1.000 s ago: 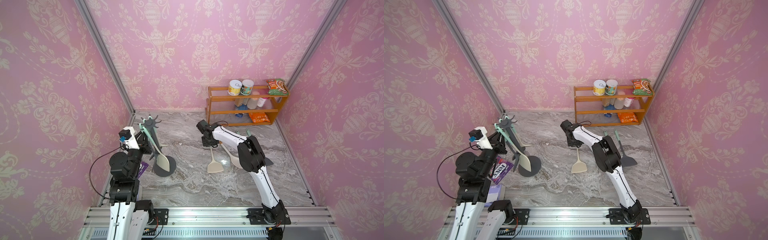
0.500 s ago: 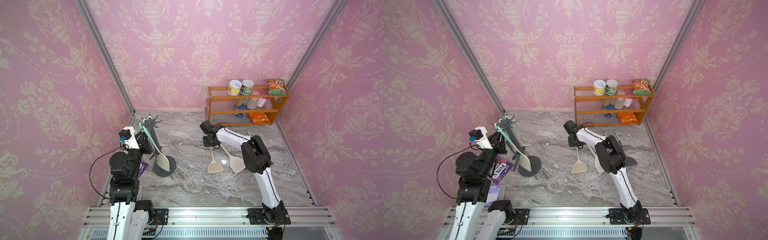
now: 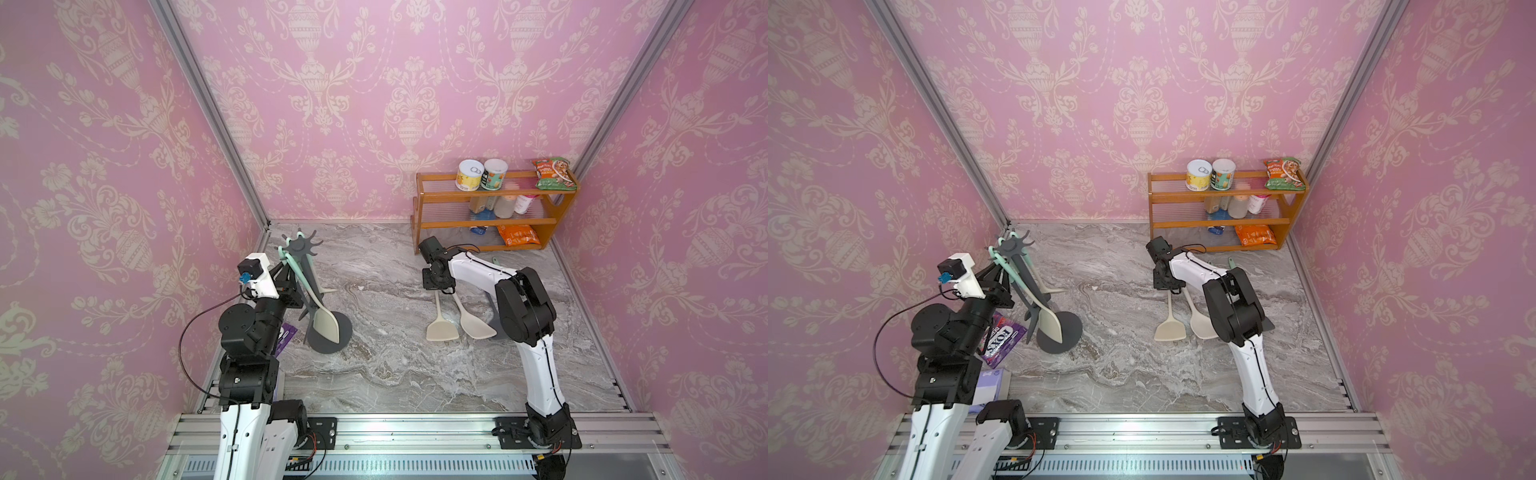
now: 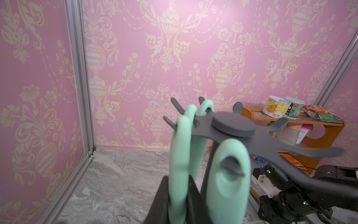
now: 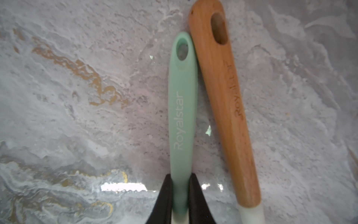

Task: Take the spatula off the kitchen utensil rack
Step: Move the spatula to the center of the board.

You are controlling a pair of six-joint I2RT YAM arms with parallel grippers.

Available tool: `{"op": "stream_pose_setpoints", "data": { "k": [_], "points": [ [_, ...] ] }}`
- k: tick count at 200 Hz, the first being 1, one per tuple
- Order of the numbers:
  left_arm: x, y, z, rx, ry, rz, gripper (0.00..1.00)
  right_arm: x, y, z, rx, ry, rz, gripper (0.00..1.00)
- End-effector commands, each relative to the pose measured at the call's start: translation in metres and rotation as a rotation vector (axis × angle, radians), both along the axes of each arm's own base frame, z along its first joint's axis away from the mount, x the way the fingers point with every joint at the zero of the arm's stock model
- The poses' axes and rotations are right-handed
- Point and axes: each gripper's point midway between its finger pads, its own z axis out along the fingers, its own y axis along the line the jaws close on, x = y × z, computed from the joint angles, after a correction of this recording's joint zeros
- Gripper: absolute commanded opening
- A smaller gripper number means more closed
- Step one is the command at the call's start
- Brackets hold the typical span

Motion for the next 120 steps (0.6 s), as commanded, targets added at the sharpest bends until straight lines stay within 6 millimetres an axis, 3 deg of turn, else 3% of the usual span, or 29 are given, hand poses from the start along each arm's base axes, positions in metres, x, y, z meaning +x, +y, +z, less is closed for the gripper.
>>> {"op": "stream_pose_setpoints", "data": {
  "k": [1,42,120],
  "points": [
    [-0.001,0.002,-0.010,-0.028,0.042,0.010,0.00,-0.038,-0.047,-0.046,-0.148,0.205,-0.025,0.00],
    [-0.001,0.002,-0.010,-0.027,0.042,0.012,0.00,-0.037,-0.073,-0.045,-0.160,0.215,-0.067,0.00],
    [-0.001,0.002,-0.009,-0.025,0.042,0.013,0.00,-0.039,-0.070,-0.040,-0.123,0.210,-0.064,0.00]
  ]
}}
